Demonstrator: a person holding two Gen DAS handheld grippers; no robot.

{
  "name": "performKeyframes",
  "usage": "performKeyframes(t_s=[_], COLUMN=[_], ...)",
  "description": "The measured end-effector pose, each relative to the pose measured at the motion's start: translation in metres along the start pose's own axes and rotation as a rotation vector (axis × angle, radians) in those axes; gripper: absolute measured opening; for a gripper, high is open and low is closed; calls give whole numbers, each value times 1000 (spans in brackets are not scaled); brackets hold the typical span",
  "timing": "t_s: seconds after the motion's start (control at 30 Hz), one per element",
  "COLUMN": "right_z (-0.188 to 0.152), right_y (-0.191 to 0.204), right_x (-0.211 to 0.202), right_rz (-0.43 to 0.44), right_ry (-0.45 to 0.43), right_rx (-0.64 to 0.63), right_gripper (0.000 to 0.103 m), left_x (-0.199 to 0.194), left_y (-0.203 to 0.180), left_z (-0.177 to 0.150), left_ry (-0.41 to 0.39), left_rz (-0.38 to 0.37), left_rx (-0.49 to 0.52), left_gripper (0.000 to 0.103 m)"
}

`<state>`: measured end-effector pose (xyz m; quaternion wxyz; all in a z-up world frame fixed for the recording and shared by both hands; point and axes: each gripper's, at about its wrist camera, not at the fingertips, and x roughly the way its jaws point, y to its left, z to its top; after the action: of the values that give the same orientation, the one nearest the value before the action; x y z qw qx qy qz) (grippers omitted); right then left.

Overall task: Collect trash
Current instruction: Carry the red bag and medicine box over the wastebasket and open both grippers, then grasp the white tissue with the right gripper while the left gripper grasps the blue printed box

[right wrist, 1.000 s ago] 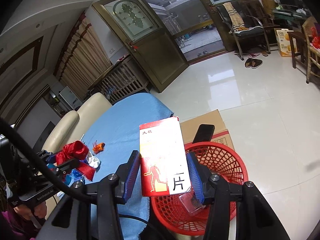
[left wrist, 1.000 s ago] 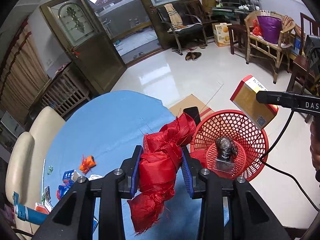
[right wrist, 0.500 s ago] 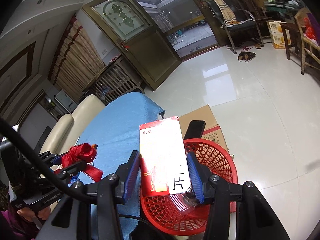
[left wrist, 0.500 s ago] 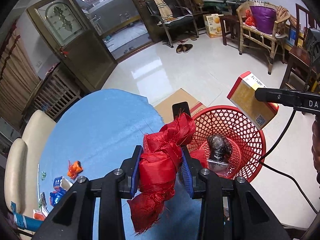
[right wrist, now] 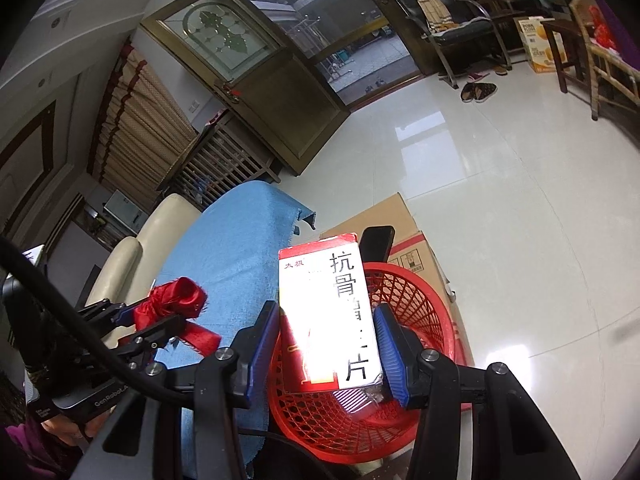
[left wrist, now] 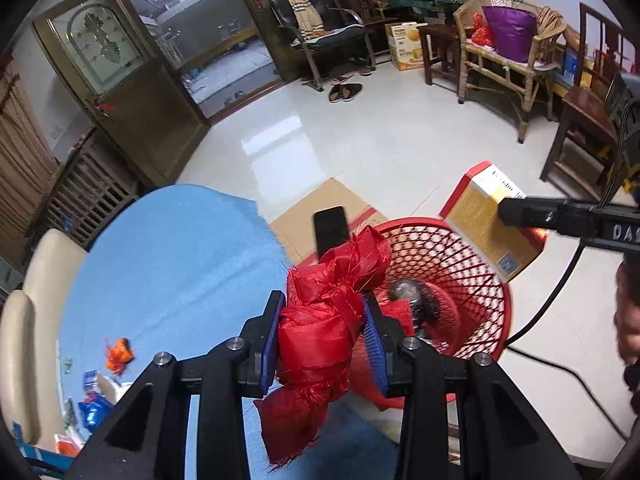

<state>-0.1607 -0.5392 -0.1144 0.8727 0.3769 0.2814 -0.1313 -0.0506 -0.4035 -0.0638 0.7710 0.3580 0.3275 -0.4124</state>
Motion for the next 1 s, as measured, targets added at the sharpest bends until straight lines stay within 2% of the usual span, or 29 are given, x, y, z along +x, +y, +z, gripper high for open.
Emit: performKeyframes(t_s=[0.17, 0.2, 0.23, 0.3, 0.43, 0.63, 0.83, 1.0], right_z=[0, 0, -1, -2, -6, -7, -9, -15], right_y=[-6, -5, -6, -6, 0, 24, 60, 97], right_x=[8, 9, 11, 16, 22, 24, 31, 51], right_rz=[22, 26, 30, 64, 98, 101, 122, 152], right_ry=[26, 31, 33, 53, 63, 57, 68, 115], right_rx=[34, 39, 46, 74, 79, 28, -56, -119], right_gripper=[54, 56, 57, 63, 64, 64, 64, 64], left_x=[10, 12, 13, 12, 5, -13, -33, -47], left_y=[1, 3, 5, 12, 27, 58, 101, 138], left_z=[-2, -4, -5, -10, -20, -49, -102, -151], left_ry=[10, 17, 20, 18, 9, -13, -1, 13], left_rz=[-114, -126, -132, -137, -111, -39, 29, 100], left_rx=[-36, -48, -57, -83, -112, -164, -268, -383], left_gripper=[49, 57, 60, 61, 61, 61, 63, 64])
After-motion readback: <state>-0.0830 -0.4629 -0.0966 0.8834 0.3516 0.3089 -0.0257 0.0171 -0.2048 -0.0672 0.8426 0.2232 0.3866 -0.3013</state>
